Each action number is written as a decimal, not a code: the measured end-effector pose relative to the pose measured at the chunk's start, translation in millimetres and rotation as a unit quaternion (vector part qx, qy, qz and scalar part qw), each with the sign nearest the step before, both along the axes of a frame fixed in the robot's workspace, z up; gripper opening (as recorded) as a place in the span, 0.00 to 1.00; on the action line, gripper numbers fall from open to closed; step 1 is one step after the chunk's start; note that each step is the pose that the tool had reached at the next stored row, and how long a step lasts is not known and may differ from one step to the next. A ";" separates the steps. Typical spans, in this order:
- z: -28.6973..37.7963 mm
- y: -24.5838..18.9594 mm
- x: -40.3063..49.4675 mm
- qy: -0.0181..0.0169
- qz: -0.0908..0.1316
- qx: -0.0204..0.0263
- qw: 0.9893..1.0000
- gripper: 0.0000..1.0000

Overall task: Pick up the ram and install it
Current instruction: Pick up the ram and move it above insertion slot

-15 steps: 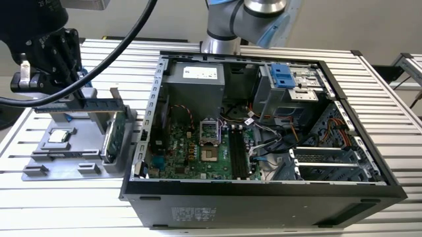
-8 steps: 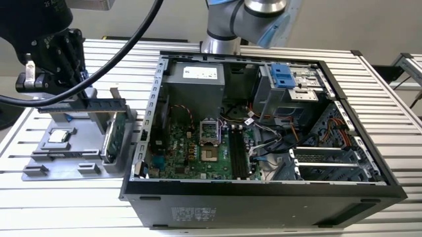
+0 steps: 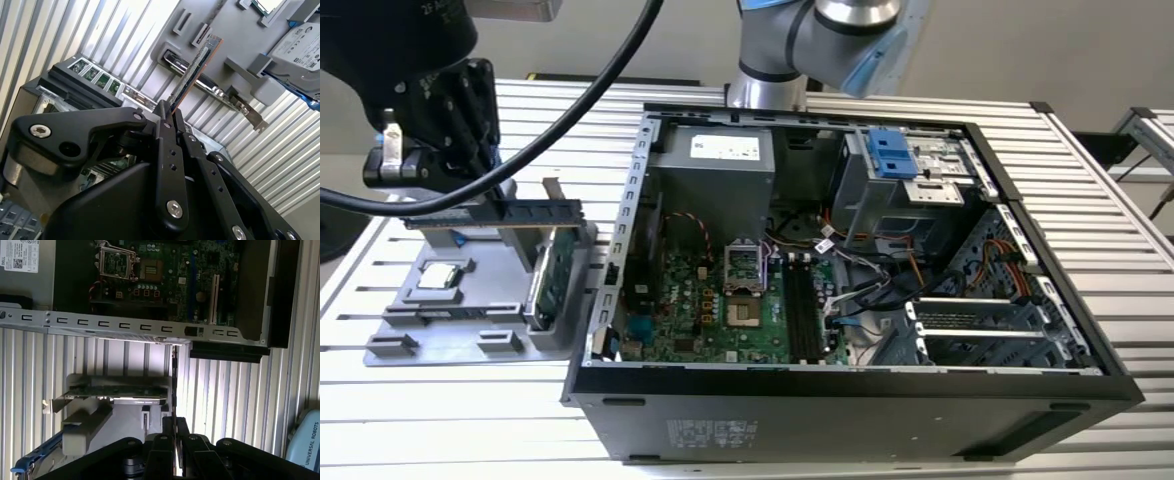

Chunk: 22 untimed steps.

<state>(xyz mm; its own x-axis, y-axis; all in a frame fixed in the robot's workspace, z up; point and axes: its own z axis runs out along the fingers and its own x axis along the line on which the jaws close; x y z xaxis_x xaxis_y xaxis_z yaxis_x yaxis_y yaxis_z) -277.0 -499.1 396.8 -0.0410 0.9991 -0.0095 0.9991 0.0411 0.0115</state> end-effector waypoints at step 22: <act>0.0 0.0 27.3 0.000 0.000 0.000 1.000 0.00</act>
